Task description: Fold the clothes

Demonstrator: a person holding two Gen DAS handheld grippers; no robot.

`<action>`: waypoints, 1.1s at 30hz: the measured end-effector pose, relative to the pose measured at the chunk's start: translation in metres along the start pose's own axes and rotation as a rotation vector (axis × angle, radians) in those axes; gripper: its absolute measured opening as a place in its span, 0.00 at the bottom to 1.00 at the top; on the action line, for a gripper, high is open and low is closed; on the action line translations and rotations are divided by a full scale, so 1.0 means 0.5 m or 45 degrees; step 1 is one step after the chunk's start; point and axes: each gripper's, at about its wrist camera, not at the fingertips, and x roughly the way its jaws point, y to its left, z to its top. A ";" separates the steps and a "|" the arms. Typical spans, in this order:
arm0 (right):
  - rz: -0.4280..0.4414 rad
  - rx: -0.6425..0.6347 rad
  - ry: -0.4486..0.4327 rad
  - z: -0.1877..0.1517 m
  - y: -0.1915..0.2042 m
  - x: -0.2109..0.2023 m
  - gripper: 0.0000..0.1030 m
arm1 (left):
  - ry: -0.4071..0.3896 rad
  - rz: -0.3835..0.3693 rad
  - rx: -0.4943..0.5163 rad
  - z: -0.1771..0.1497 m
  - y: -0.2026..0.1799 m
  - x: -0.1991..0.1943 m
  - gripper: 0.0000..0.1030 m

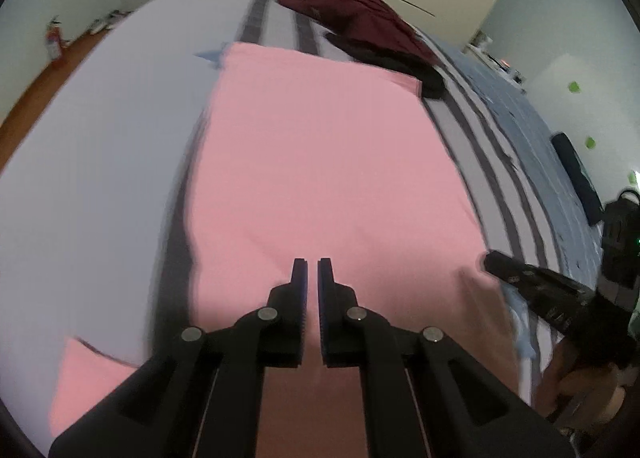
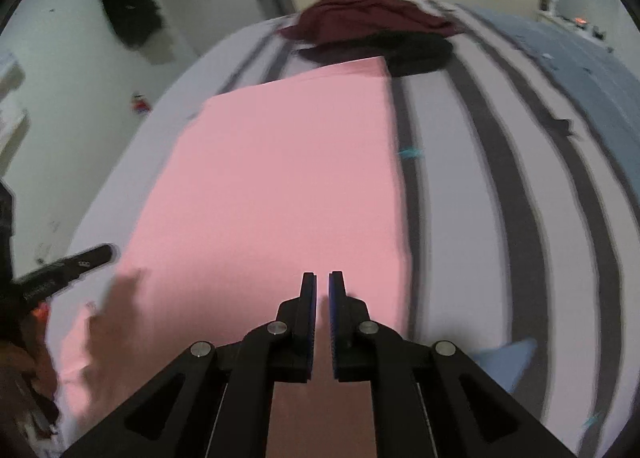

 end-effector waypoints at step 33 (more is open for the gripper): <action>-0.098 0.018 0.006 -0.251 0.050 -0.137 0.07 | 0.080 -0.042 0.081 -0.162 -0.050 -0.093 0.02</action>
